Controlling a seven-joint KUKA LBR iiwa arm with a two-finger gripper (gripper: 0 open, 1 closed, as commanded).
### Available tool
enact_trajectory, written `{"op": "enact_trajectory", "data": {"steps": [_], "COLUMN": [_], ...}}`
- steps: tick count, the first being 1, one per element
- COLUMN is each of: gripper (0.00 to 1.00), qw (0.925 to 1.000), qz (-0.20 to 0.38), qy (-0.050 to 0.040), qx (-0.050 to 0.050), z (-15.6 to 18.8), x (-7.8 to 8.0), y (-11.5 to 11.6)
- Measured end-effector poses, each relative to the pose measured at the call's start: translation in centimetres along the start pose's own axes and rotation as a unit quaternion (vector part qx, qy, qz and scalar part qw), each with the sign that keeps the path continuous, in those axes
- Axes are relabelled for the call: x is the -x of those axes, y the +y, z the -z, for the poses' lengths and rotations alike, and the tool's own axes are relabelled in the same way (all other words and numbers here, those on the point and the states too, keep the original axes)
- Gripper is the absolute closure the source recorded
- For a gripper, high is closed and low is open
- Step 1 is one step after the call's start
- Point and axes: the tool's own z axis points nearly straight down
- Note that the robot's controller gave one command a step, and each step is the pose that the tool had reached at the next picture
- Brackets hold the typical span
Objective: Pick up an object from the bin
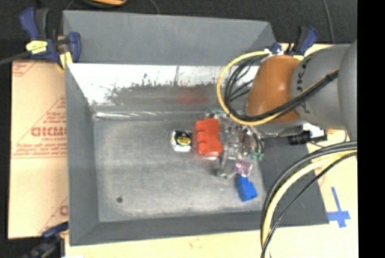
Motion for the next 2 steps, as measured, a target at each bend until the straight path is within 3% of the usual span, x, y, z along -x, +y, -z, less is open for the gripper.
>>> {"op": "enact_trajectory", "data": {"steps": [1,2], "gripper": [0.0,1.0], "qw": [0.9519,0.9517], "qz": [0.306,0.307], "qy": [0.001,0.0023], "qx": [0.001,0.006], "z": [-0.08,-0.08], "x": [1.26,1.14], "y": [-7.01,-6.45]}}
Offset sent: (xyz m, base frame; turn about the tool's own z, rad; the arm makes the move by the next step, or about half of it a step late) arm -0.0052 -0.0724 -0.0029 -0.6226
